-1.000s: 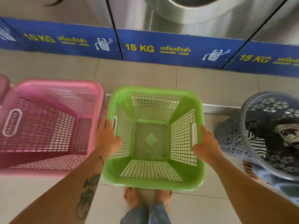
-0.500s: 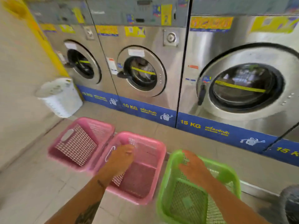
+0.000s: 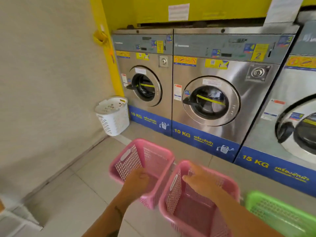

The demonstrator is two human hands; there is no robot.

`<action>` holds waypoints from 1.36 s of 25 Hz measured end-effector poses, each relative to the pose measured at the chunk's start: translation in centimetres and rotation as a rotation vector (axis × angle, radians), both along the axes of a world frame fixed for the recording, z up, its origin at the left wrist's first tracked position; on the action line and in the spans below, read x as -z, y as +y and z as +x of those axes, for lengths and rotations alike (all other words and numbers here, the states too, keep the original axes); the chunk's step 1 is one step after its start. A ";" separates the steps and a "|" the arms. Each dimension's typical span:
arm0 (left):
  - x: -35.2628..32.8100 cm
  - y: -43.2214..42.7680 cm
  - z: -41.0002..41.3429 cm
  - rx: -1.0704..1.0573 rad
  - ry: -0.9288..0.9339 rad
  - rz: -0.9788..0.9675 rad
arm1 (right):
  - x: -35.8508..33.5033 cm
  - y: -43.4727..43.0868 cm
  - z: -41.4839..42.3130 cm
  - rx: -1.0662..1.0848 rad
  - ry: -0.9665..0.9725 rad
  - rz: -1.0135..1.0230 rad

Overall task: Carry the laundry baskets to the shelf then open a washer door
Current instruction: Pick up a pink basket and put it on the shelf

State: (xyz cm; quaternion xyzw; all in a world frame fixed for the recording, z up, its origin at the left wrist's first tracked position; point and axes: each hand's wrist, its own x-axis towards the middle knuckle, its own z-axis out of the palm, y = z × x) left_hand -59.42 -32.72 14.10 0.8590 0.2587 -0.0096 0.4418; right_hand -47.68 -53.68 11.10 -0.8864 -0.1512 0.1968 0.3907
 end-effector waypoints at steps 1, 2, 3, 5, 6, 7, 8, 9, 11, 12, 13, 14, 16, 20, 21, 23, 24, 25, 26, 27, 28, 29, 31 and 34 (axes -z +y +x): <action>0.4 1.3 0.1 -0.008 -0.007 -0.017 | -0.1 1.7 -0.3 0.001 0.015 0.009; 0.9 2.8 0.5 -0.001 -0.008 -0.017 | 0.2 3.3 -0.3 0.008 0.035 0.006; 1.5 4.1 1.2 0.007 -0.014 0.001 | 0.2 4.7 -0.2 0.017 0.059 -0.001; 2.8 6.3 3.0 0.030 0.040 0.029 | 0.9 7.0 0.6 0.014 0.109 -0.034; 3.5 7.3 4.0 0.051 0.073 0.047 | 1.6 8.1 1.4 0.007 0.125 -0.041; 4.6 8.4 5.0 0.068 0.099 0.058 | 2.5 9.3 2.1 0.003 0.147 -0.043; 5.6 9.5 5.8 0.075 0.128 0.057 | 3.4 10.4 2.8 0.000 0.179 -0.050; 6.7 10.5 6.6 0.080 0.145 0.060 | 4.2 11.4 3.4 0.001 0.206 -0.065; 8.3 12.4 7.6 0.098 0.166 0.055 | 6.2 13.4 4.4 0.029 0.277 -0.075; 9.4 13.7 8.1 0.103 0.171 0.037 | 7.3 14.6 5.1 0.050 0.318 -0.088; 10.5 14.8 8.5 0.101 0.193 0.012 | 8.3 15.5 5.5 0.072 0.361 -0.097; 11.5 15.9 9.0 0.097 0.213 -0.010 | 9.1 16.4 6.0 0.102 0.400 -0.110; 13.9 18.4 10.1 0.088 0.275 -0.022 | 10.8 17.9 6.9 0.157 0.469 -0.122; 20.0 24.3 14.2 0.170 0.346 0.084 | 16.4 21.6 10.2 0.322 0.545 -0.195; 21.4 25.8 15.5 0.185 0.343 0.132 | 18.4 22.5 11.1 0.364 0.559 -0.210; 25.2 29.4 18.3 0.231 0.376 0.261 | 22.2 24.8 12.8 0.433 0.558 -0.248; 27.2 31.2 19.6 0.250 0.387 0.322 | 23.7 25.5 13.6 0.439 0.556 -0.262; 29.3 33.1 20.9 0.271 0.383 0.365 | 25.2 26.3 14.3 0.446 0.543 -0.284; 30.9 34.8 22.0 0.298 0.366 0.404 | 26.5 26.9 15.0 0.464 0.504 -0.314; 32.8 36.4 23.3 0.327 0.355 0.430 | 28.2 27.8 15.7 0.488 0.429 -0.368; 34.2 37.8 24.4 0.334 0.333 0.450 | 29.5 28.4 16.2 0.492 0.345 -0.432; 35.6 39.1 25.7 0.341 0.299 0.462 | 31.0 28.9 16.4 0.484 0.285 -0.490; 37.8 41.1 27.8 0.404 0.232 0.519 | 32.9 29.8 16.5 0.526 0.256 -0.546; 41.9 42.7 29.5 0.532 0.183 0.554 | 36.1 30.5 16.7 0.560 0.131 -0.667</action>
